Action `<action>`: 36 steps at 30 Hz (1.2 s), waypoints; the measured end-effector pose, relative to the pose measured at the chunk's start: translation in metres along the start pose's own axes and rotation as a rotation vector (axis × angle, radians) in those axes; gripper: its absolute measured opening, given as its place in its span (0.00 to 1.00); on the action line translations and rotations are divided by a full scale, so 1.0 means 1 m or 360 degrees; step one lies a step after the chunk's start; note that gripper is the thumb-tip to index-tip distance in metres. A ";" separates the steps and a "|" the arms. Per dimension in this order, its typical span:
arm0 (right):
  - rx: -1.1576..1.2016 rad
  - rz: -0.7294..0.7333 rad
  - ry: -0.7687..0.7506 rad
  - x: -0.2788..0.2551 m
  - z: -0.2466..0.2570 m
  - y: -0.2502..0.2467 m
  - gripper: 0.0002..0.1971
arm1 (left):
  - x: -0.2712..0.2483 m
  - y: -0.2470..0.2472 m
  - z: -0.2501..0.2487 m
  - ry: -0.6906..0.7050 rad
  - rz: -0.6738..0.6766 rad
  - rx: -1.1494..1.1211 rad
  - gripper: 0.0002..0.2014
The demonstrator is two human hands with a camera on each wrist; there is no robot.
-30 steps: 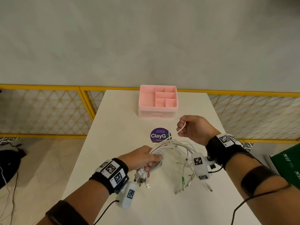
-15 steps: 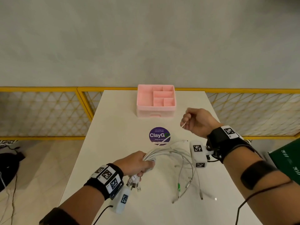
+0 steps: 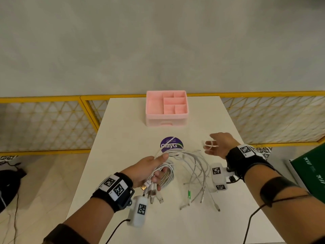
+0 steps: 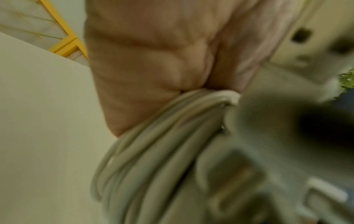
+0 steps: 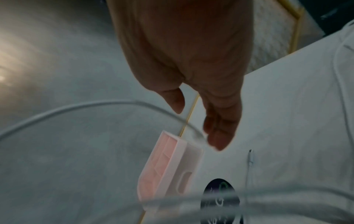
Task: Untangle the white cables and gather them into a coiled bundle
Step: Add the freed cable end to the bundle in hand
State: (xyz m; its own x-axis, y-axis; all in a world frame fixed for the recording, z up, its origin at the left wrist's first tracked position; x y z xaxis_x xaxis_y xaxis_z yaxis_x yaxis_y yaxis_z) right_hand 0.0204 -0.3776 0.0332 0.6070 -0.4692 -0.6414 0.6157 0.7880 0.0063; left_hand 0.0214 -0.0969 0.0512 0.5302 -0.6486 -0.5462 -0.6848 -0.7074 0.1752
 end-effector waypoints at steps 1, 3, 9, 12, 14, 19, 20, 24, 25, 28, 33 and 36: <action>-0.0123 -0.0031 -0.0065 -0.001 0.004 0.002 0.13 | 0.003 0.000 -0.005 0.0024 -0.0014 0.0026 0.26; -0.0462 -0.0162 -0.0438 -0.008 0.031 0.008 0.23 | 0.007 0.000 -0.014 0.0070 -0.0027 0.0066 0.25; -0.1322 0.0412 -0.2201 -0.142 0.094 0.115 0.28 | 0.017 0.004 -0.028 0.0127 -0.0069 0.0044 0.19; -0.1973 0.0860 -0.2103 -0.148 0.059 0.155 0.36 | 0.018 0.009 -0.033 0.0155 -0.0066 -0.0005 0.16; -0.2077 0.1058 -0.1828 -0.133 0.040 0.161 0.35 | 0.018 0.011 -0.037 0.0197 -0.0053 -0.0048 0.14; -0.1726 0.1187 -0.1427 -0.106 0.035 0.146 0.16 | 0.012 0.006 -0.044 0.0275 0.0009 -0.0135 0.12; -0.1666 0.1201 -0.1326 -0.103 0.034 0.143 0.14 | 0.011 0.006 -0.045 0.0282 0.0022 -0.0122 0.11; -0.1692 0.1240 -0.1179 -0.102 0.024 0.140 0.19 | 0.013 0.007 -0.044 0.0283 0.0020 -0.0127 0.11; -0.1788 0.1205 -0.1211 -0.100 0.023 0.140 0.18 | 0.014 0.007 -0.043 0.0277 0.0012 -0.0124 0.12; -0.1920 0.1161 -0.1145 -0.091 0.025 0.133 0.09 | 0.017 0.009 -0.038 0.0233 0.0015 -0.0032 0.13; -0.2099 0.0966 -0.1387 -0.090 0.063 0.134 0.02 | 0.019 0.018 -0.034 0.0228 0.0053 0.0120 0.14; -0.2155 0.0844 -0.1594 -0.092 0.078 0.136 0.04 | 0.015 0.031 -0.040 0.0224 0.0178 0.0136 0.13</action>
State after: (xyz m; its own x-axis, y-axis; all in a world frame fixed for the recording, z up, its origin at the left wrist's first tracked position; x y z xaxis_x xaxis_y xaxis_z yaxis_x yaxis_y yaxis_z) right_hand 0.0873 -0.2588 0.1533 0.9510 0.2908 -0.1050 -0.2269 0.4256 -0.8760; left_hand 0.0284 -0.1403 0.0812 0.5089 -0.7589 -0.4063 -0.7802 -0.6061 0.1549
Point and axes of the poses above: each hand's wrist, its own x-axis towards the middle knuckle, its own y-axis out of the palm, z = x × y, the point moved 10 cm from there along x, towards the middle knuckle, and after that the axes turned 1 degree about -z, right-handed, at the moved point
